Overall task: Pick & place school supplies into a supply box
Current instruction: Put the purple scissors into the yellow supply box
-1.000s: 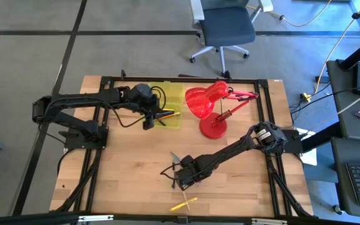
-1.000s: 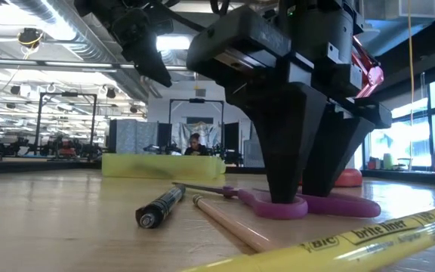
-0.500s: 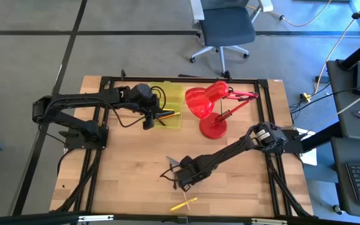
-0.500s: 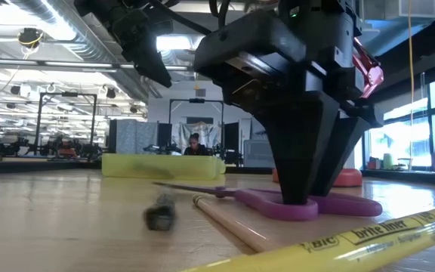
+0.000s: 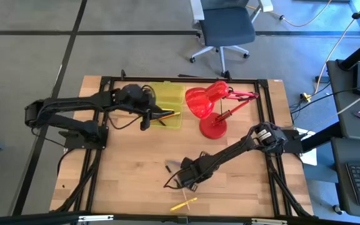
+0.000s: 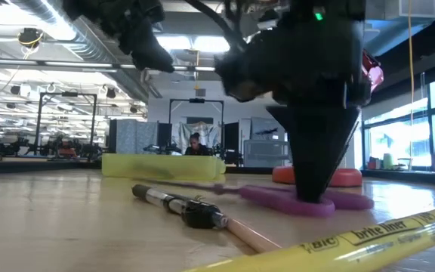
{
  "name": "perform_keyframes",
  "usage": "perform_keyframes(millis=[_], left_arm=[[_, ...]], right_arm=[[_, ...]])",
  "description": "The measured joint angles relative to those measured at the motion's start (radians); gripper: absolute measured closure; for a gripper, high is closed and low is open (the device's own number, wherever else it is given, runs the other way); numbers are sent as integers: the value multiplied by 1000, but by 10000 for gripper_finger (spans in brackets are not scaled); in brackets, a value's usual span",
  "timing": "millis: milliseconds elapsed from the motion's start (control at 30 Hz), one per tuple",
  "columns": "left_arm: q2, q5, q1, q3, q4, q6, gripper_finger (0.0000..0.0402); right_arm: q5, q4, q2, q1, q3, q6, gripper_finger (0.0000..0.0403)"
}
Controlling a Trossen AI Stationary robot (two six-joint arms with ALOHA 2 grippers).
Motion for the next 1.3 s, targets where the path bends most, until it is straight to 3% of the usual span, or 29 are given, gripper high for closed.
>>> perform_keyframes(millis=[167, 300, 467, 633, 833, 1067, 1300], left_arm=[[-131, 0, -6, -145, 134, -47, 244], [-227, 6, -39, -255, 258, -50, 247], [-315, 119, -97, -410, 502, 26, 244], [-370, 227, -134, -546, 643, 31, 243], [-400, 264, -158, -621, 720, -5, 246], [-401, 264, -167, -621, 730, -8, 246], [-410, 262, -166, -622, 716, -4, 246]], right_arm=[[155, -121, -75, -3, -7, -35, 329], [246, -107, -113, 1, -3, -43, 329], [343, -99, -119, 11, -2, -49, 329], [381, -113, -118, 13, -2, -74, 329], [343, -71, -118, -12, -2, -199, 329], [181, 293, -128, -80, -42, -469, 329], [64, 659, -209, -97, -284, -493, 329]])
